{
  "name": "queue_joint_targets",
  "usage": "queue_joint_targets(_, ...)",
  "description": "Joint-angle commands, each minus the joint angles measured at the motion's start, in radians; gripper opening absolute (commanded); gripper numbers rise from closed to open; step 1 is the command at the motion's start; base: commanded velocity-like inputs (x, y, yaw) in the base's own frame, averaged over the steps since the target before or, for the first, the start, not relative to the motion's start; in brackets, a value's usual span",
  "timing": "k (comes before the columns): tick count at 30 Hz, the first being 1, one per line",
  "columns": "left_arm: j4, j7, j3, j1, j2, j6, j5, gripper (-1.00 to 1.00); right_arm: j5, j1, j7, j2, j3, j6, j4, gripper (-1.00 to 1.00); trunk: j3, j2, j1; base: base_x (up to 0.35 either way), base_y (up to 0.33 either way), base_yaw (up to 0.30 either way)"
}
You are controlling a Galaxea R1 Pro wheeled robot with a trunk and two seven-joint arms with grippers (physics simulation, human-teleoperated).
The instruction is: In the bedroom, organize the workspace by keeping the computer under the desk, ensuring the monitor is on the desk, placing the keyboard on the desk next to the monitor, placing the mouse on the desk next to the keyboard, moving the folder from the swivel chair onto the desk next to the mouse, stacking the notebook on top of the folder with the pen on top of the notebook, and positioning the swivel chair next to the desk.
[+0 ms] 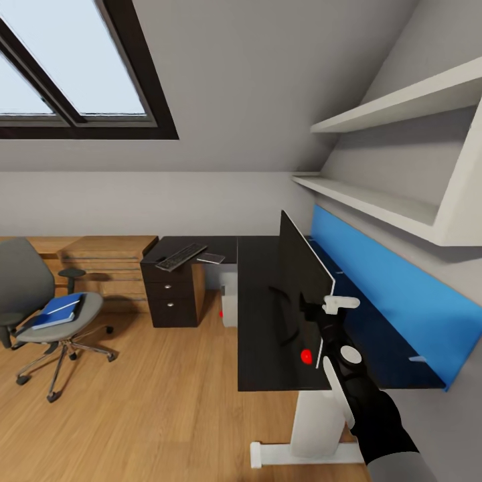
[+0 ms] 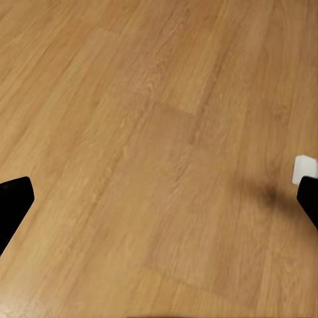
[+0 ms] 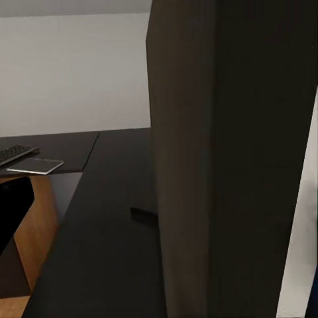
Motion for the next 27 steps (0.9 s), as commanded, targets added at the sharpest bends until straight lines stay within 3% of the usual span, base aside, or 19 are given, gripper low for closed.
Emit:
queue_joint_targets(1,0.001,-0.010,0.008,-0.001,0.000,-0.002,0.004,1.00,-0.003,-0.001,-0.006,0.000,0.002,0.006,-0.002,1.00,-0.002,-0.001,0.000,0.134,0.000,0.000)
queue_joint_targets(27,0.001,-0.010,0.008,-0.001,0.000,-0.002,0.004,1.00,-0.003,-0.001,-0.006,0.000,0.002,0.006,0.006,1.00,-0.002,-0.001,0.000,0.063,0.000,0.000)
